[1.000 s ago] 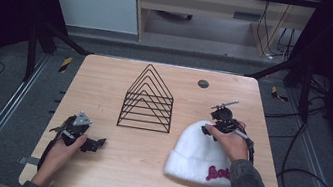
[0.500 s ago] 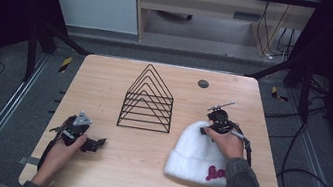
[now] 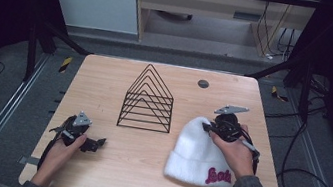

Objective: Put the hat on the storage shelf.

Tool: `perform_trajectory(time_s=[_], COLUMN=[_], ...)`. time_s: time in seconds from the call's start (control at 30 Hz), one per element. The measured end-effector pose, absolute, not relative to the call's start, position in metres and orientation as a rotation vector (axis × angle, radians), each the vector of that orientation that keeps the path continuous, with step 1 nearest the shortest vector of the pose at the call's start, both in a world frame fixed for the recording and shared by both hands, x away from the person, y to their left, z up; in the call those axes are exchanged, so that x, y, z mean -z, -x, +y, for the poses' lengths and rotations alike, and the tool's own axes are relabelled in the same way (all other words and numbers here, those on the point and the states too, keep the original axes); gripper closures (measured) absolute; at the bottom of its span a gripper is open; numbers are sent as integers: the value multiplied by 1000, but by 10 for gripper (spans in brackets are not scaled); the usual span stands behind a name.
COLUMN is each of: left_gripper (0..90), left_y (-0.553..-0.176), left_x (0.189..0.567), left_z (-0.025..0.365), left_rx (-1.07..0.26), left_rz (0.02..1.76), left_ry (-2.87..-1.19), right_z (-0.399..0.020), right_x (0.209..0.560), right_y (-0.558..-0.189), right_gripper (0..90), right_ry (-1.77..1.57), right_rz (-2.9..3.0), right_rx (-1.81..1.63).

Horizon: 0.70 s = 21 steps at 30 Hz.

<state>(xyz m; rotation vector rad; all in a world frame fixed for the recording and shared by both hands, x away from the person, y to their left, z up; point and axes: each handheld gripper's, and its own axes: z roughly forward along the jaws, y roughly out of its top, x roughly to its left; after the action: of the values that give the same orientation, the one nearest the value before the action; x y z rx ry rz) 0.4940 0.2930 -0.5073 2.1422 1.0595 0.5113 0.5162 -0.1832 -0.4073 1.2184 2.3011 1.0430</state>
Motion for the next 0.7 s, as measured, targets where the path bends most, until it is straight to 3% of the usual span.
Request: perform_trajectory(time_s=[0.17,0.3,0.7], left_gripper=[45,47,51], left_y=[-491,-489,-477], left_x=[493,458,389], left_z=[288,277,248], left_rx=[-533,-592,-647], left_rz=[1019,965,828], left_ry=[-2112,-2066,-2047], right_z=[-189,-193,-188], right_x=[392,373,337], right_y=[-496,-479,-464], right_gripper=[804,806,811], right_ry=[-1169,-1105,-930], right_rz=[2252,2206,2171], right_rx=[-1110,-1192,-1343])
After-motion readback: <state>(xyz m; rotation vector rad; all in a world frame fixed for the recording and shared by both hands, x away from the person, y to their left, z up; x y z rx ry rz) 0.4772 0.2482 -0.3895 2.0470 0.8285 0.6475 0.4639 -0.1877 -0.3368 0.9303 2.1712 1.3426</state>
